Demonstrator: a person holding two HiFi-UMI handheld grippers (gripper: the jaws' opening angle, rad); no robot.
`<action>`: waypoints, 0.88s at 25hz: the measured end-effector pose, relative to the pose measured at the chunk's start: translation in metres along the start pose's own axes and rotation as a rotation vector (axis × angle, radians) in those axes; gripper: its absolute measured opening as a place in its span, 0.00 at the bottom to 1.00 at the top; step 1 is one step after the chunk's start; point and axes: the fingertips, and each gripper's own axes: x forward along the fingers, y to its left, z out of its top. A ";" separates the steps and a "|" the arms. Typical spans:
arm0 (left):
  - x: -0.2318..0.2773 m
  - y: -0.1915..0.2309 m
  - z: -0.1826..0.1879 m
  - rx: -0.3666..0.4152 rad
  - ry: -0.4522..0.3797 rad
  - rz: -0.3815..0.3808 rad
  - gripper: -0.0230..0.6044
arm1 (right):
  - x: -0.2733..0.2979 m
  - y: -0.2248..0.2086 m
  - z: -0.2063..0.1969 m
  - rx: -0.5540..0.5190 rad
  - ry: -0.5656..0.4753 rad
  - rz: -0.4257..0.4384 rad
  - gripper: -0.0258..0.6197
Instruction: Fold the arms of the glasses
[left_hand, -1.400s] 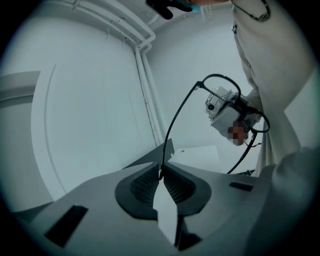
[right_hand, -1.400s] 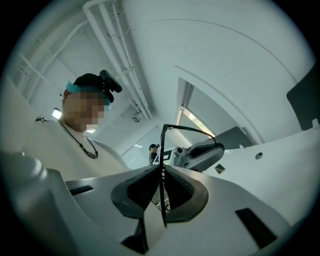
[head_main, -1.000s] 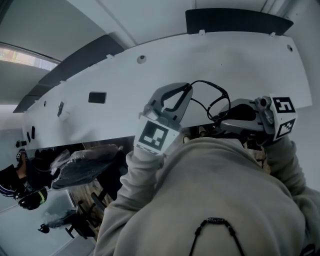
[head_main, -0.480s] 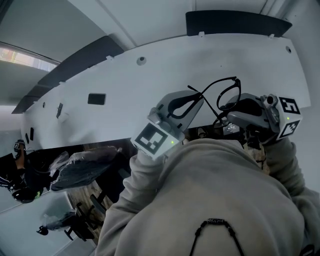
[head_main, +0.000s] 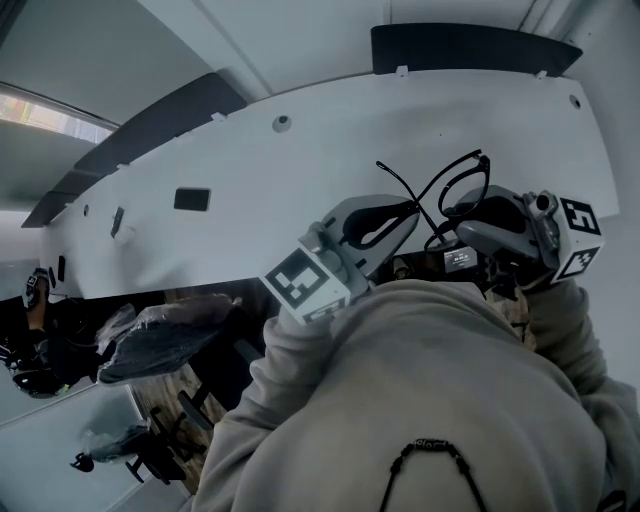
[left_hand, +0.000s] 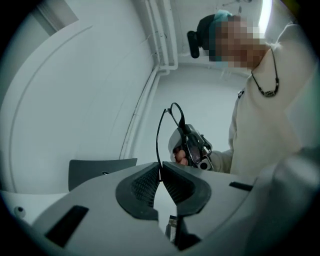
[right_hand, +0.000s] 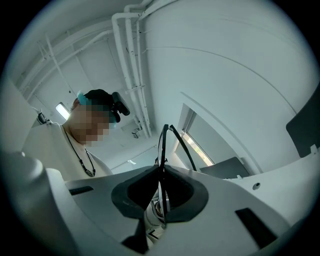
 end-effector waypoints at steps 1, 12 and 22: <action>-0.001 -0.001 0.000 -0.010 -0.005 -0.012 0.07 | 0.000 0.000 0.001 -0.003 -0.004 0.000 0.12; -0.003 -0.022 0.007 -0.220 -0.131 -0.190 0.09 | 0.002 0.006 0.004 -0.020 -0.046 0.005 0.12; -0.010 -0.040 0.013 -0.307 -0.184 -0.345 0.11 | 0.009 0.013 0.003 -0.065 -0.026 0.019 0.12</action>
